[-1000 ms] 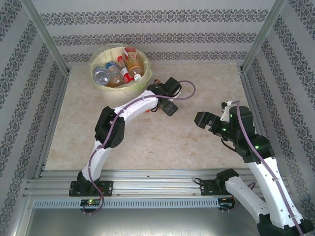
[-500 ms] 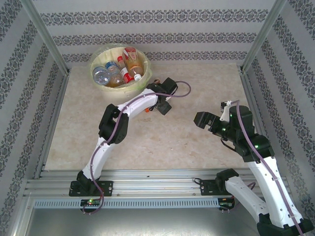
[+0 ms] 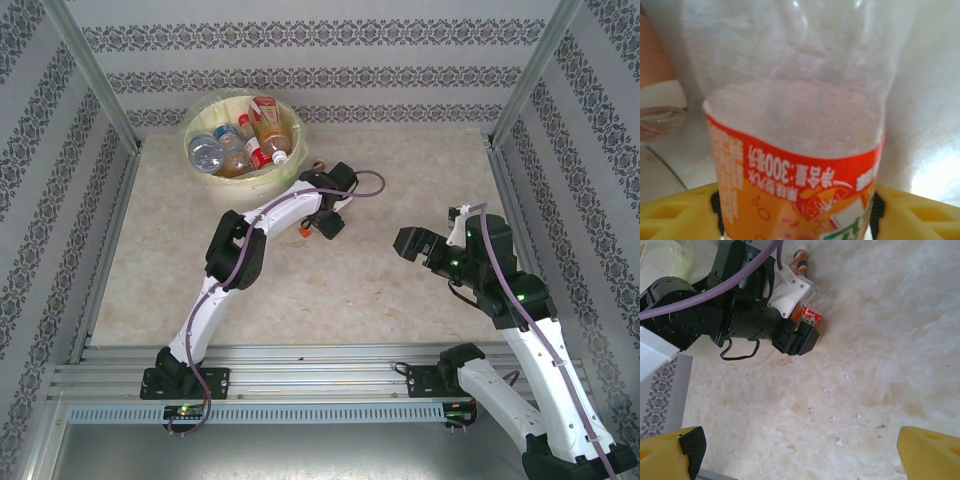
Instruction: Put the plastic bottles in the bin
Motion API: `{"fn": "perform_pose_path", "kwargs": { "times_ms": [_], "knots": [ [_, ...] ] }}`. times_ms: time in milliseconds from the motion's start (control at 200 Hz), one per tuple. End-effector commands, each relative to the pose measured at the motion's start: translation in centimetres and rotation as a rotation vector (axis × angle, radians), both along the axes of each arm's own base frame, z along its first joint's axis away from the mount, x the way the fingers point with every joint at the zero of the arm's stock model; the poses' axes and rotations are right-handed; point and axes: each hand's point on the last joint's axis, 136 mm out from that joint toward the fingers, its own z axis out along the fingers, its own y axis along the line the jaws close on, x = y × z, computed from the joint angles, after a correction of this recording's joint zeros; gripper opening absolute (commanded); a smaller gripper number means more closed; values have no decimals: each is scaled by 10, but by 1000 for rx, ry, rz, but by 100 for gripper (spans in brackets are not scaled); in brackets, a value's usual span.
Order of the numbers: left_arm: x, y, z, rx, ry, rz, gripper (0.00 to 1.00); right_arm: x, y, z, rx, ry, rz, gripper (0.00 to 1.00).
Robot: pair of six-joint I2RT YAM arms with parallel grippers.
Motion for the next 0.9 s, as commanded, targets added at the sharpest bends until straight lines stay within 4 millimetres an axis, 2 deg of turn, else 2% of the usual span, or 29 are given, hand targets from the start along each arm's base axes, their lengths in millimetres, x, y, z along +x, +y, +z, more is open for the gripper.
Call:
{"fn": "perform_pose_path", "kwargs": {
  "times_ms": [0,110,245,390,480,614,724,794,894],
  "knots": [
    [-10,3,6,-26,58,31,65,-3,1,-1,16,3,5,98],
    [-16,-4,17,-76,73,45,58,-4,0,-3,12,5,1,98],
    [-26,-20,44,-136,51,34,57,-4,-1,-4,13,6,-5,98],
    [-41,-35,79,-229,48,39,56,-5,-1,-3,14,-2,-3,98],
    [-53,-46,108,-313,36,20,56,-4,-2,0,9,-10,-3,98],
    [-71,-63,165,-438,-7,-46,57,-3,-1,4,12,-21,-1,98],
    [-84,-72,221,-550,-45,-101,57,-1,0,6,23,-28,2,98],
    [-88,-71,257,-600,-82,-109,57,-1,1,9,28,-35,2,98],
    [-89,-60,307,-651,-144,-78,58,-1,1,9,32,-38,1,98]
  ]
}}
